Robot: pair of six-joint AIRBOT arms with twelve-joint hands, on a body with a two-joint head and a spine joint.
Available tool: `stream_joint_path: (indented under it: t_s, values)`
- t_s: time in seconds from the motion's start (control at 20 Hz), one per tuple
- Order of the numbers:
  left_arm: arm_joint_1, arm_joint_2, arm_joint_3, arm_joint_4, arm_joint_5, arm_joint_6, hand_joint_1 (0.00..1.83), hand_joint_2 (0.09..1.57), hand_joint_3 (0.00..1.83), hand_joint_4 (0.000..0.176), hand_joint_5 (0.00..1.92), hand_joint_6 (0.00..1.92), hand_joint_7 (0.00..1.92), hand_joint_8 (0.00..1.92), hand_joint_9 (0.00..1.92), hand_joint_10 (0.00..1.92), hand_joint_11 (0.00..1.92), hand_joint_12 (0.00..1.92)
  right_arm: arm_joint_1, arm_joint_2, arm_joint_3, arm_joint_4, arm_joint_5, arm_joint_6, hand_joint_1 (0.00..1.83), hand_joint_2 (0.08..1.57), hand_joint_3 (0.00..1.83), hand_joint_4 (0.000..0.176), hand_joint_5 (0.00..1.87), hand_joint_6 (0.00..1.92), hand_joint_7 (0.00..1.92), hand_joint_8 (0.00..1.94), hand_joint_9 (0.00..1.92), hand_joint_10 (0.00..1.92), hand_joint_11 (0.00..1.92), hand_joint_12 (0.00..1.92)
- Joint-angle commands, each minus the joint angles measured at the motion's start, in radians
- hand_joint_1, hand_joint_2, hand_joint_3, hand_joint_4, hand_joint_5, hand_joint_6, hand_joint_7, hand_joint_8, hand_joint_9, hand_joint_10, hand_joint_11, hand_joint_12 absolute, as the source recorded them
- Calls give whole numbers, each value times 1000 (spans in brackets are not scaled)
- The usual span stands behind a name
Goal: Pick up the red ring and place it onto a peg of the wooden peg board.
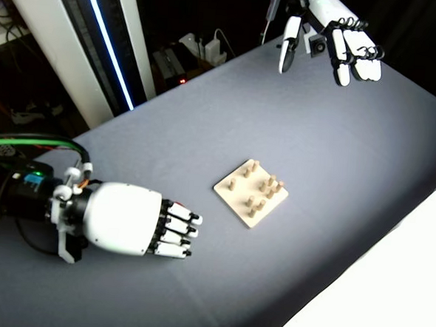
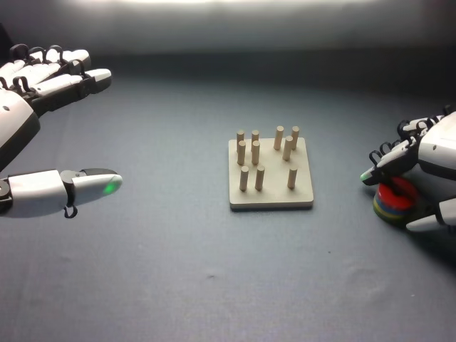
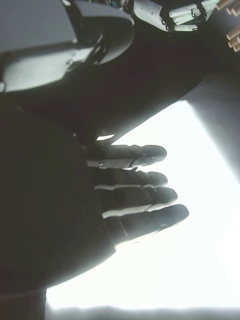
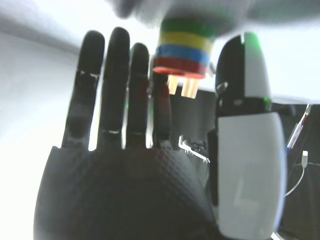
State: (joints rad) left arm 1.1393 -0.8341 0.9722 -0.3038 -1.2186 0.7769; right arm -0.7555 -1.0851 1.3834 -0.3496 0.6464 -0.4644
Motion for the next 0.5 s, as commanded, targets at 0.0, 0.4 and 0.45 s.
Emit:
stream_joint_path:
  t_s: [0.0, 0.4, 0.45]
  values:
    - [-10, -6, 6, -1, -123, -8, 589, 991, 0, 17, 335, 1, 111, 0, 82, 1, 0, 262, 12, 3, 4, 27, 95, 5, 1039, 986, 0, 0, 752, 7, 806, 10, 864, 34, 340, 1261]
    - [-10, -6, 5, -6, -127, -14, 606, 1020, 1, 0, 348, 1, 131, 1, 95, 2, 0, 135, 20, 3, 1, 21, 94, 5, 1269, 1023, 0, 0, 1133, 678, 1284, 556, 1321, 256, 821, 1286]
    - [-9, -5, 5, -7, -129, -14, 620, 1018, 0, 0, 353, 3, 133, 3, 92, 2, 0, 120, 30, 3, -2, 15, 105, 7, 1292, 1026, 0, 0, 1224, 388, 1201, 836, 1260, 647, 908, 1394]
